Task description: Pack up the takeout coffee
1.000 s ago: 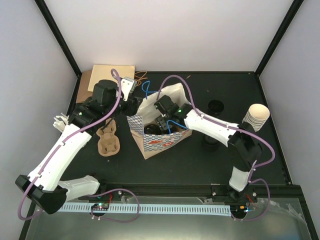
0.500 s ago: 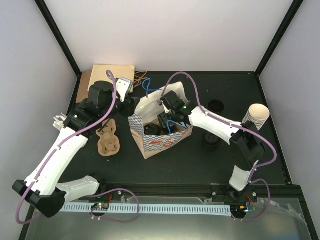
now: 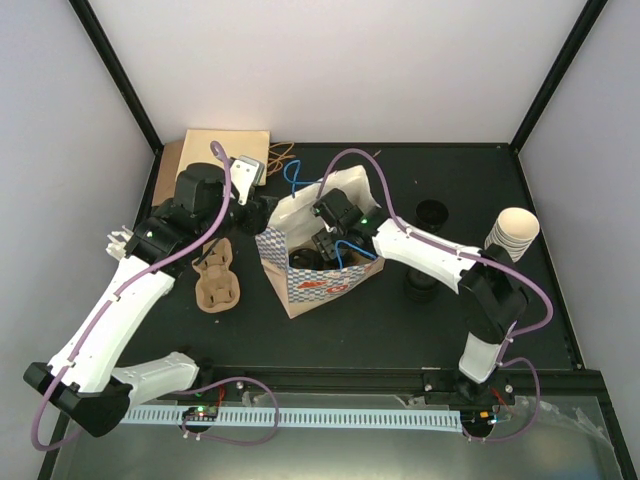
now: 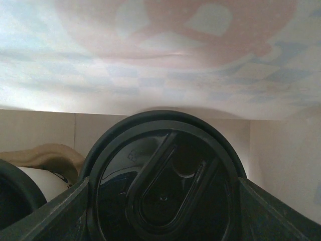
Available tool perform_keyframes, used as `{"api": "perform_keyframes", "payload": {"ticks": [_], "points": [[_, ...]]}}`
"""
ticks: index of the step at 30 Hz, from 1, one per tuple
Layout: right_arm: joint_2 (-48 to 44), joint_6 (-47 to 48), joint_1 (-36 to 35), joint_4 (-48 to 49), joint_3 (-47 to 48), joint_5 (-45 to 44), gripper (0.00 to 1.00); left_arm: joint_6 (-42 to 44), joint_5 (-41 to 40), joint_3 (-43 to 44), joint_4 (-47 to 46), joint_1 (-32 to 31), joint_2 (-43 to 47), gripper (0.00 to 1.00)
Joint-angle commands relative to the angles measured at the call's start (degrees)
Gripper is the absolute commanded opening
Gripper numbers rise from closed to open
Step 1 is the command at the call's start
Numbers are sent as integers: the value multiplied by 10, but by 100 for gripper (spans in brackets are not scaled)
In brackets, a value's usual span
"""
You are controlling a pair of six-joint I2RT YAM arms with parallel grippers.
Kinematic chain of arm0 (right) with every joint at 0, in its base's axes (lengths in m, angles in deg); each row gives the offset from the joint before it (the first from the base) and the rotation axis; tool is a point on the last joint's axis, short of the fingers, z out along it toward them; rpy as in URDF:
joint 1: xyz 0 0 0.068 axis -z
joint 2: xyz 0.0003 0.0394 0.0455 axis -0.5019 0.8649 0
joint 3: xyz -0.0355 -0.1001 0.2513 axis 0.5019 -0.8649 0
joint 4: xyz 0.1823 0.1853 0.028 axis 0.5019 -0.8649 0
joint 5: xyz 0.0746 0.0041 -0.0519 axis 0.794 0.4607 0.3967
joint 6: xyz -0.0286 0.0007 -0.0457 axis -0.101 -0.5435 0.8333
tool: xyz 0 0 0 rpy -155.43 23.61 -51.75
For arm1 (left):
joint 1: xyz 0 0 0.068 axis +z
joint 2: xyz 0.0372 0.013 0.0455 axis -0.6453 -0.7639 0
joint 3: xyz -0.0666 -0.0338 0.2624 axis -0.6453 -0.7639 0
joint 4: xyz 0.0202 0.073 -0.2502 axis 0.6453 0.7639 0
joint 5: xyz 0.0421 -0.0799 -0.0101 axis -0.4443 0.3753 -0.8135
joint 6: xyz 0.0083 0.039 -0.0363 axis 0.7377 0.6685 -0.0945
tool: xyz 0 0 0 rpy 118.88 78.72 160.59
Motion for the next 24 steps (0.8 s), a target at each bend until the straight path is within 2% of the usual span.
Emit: {"api": "perform_keyframes", "payload": {"ticks": [1,13,16,18,22,24], "points": [[49,-15,-10,-125,-51,2,57,-4,-2,22,6,6,0,60],[22,-12,-6,-133,-16,43,61,-5,-4,19,16,6,4,61],[14,-9,-5,-149,8,34,71,-6,-3,16,15,6,7,61],[11,-7,-6,-161,25,27,74,-6,-2,16,17,6,7,61],[8,-3,-6,-186,73,13,89,-5,-3,15,18,6,10,61],[8,-2,-6,-199,103,4,92,-5,-2,13,18,6,11,61]]}}
